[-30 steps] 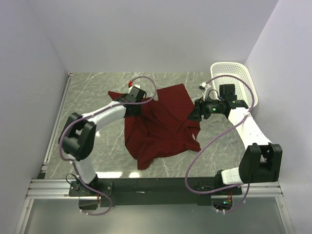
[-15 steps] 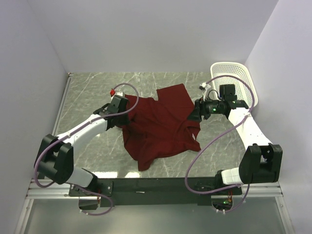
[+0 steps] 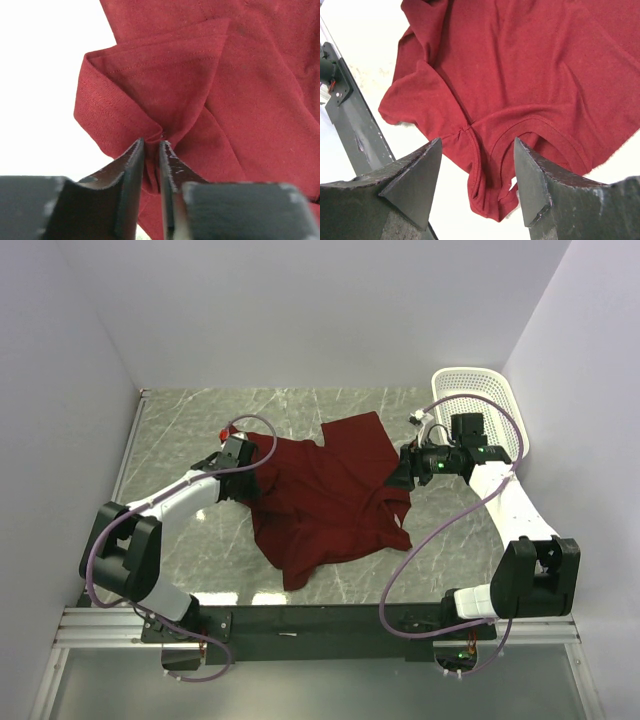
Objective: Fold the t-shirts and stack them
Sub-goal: Flatten the tshirt out
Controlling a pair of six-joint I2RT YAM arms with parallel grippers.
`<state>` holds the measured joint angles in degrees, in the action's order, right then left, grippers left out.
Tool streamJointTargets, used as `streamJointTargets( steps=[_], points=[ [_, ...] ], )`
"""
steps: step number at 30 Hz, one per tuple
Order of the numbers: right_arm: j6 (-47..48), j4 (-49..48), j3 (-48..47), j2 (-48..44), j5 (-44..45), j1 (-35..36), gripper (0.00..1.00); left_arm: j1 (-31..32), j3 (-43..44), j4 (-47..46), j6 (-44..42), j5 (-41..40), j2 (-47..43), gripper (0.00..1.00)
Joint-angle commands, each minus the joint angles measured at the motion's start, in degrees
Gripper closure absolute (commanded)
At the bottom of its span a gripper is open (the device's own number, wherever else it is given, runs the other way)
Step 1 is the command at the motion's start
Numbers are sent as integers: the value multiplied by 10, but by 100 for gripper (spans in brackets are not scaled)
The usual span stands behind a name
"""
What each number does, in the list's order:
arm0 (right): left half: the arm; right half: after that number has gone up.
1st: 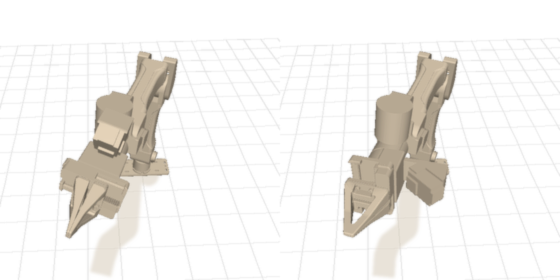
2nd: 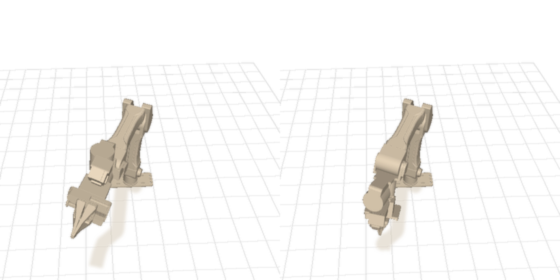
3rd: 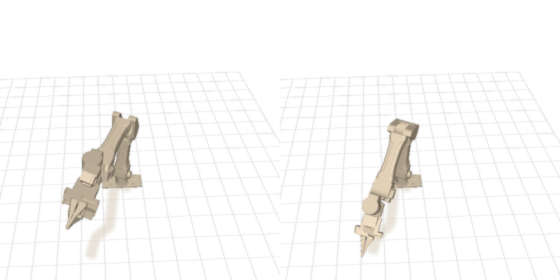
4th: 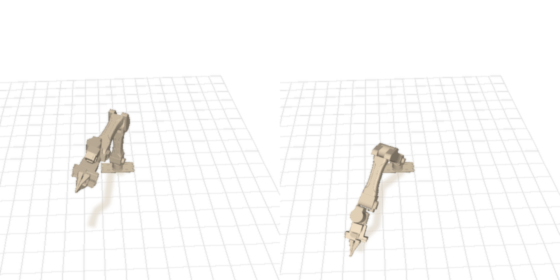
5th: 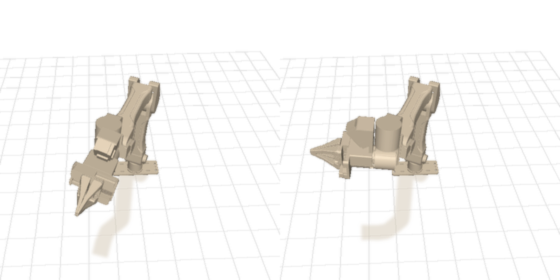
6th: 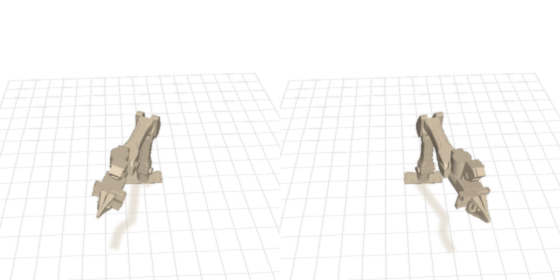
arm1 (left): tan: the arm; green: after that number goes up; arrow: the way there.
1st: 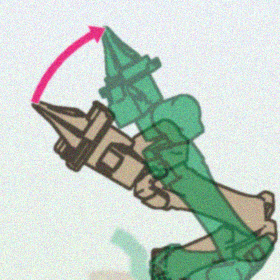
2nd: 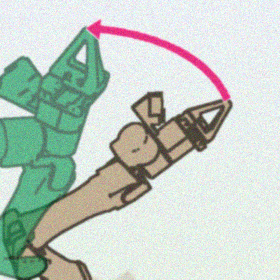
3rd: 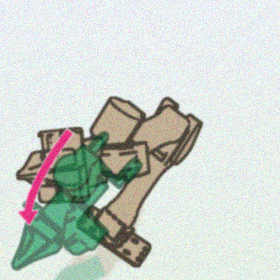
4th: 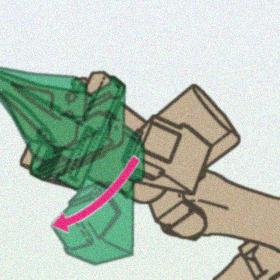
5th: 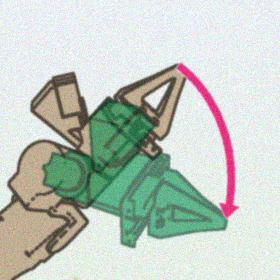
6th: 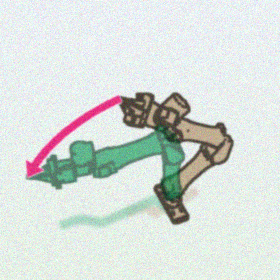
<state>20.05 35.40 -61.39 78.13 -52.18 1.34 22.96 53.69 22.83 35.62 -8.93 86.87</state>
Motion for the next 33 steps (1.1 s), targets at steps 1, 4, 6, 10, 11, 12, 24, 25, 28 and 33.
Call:
streamJointTargets(
  steps=[1, 4, 6, 10, 11, 12, 24, 25, 28, 33],
  points=[
    [9, 4, -4, -15, -14, -5, 34, -3, 4, -20, -3, 8, -2, 76],
    [10, 5, -4, -15, -14, -4, 34, -4, 7, -22, -3, 8, -7, 83],
    [10, 7, -5, -12, -17, -5, 34, -3, 7, -20, -3, 8, -12, 97],
    [12, 9, -6, -10, -18, -5, 34, -5, 5, -19, -3, 8, -18, 88],
    [12, 9, -6, -11, -19, -5, 34, -6, 4, -20, -1, 9, -23, 79],
    [12, 9, -6, -11, -19, -4, 34, -7, 3, -21, 0, 11, -28, 73],
    [17, 17, -9, -7, -23, -4, 34, -25, -1, -24, -3, 16, -41, 63],
    [17, 16, -8, -7, -23, -4, 34, -25, -1, -24, -3, 18, -39, 64],
    [17, 17, -8, -8, -23, -4, 34, -25, 1, -27, -3, 29, -29, 64],
    [18, 18, -9, -6, -23, -5, 34, -25, 1, -35, -7, 48, -13, 64]
  ],
)
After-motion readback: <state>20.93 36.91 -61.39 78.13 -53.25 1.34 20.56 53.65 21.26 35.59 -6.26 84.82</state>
